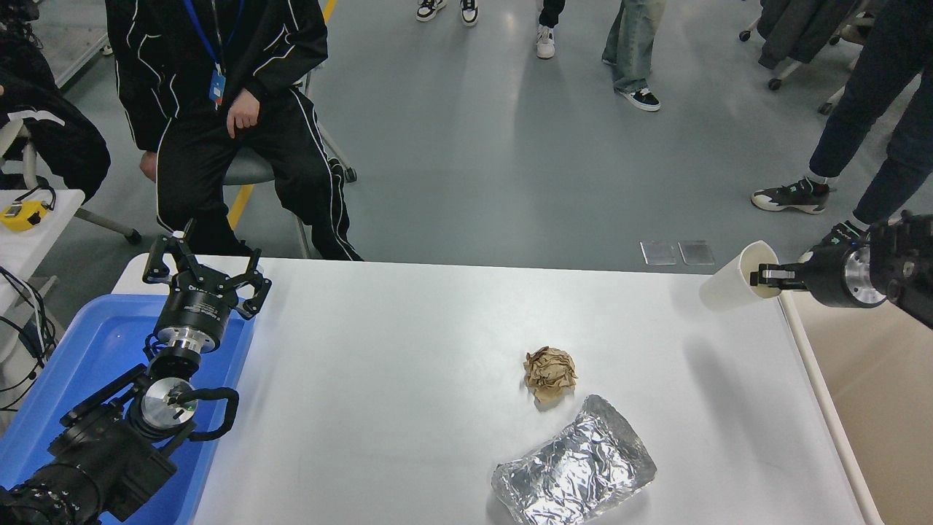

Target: Dispose of the paper cup in the dustbin

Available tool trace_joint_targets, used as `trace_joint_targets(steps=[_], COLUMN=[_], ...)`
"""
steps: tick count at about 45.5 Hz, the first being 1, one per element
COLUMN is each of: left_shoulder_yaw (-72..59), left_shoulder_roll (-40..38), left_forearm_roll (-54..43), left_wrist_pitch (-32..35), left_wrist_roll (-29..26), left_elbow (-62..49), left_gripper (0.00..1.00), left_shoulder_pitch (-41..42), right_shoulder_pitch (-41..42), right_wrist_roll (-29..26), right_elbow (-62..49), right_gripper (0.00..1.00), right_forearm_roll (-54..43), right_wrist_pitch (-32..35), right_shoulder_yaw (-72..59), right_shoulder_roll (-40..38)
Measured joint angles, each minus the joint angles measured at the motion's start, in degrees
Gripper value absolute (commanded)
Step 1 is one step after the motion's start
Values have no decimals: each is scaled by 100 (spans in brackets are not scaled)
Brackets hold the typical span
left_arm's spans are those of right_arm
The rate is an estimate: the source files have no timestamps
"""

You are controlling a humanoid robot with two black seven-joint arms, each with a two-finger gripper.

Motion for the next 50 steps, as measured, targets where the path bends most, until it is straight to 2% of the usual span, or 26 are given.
trace_joint_targets(steps=[22, 42, 50], left_shoulder_yaw=[0, -3, -3], left_shoulder_roll=[0, 0, 0], left_forearm_roll=[1, 0, 0], left_wrist_pitch=[0, 0, 0], left_wrist_roll=[0, 0, 0], left_elbow=[0, 0, 0], left_gripper=[100, 100, 100], left_shoulder_pitch=[0, 0, 0], right_shoulder_pitch=[-844, -1479, -1703], right_wrist_roll=[-219, -1818, -2111], right_elbow=[-1621, -2276, -2337], right_gripper=[0, 0, 0], right_forearm_roll=[1192, 1683, 1729], right_wrist_pitch=[159, -103, -417], right_shoulder_yaw=[162, 776, 924], right_shoulder_roll=[-92, -100, -57])
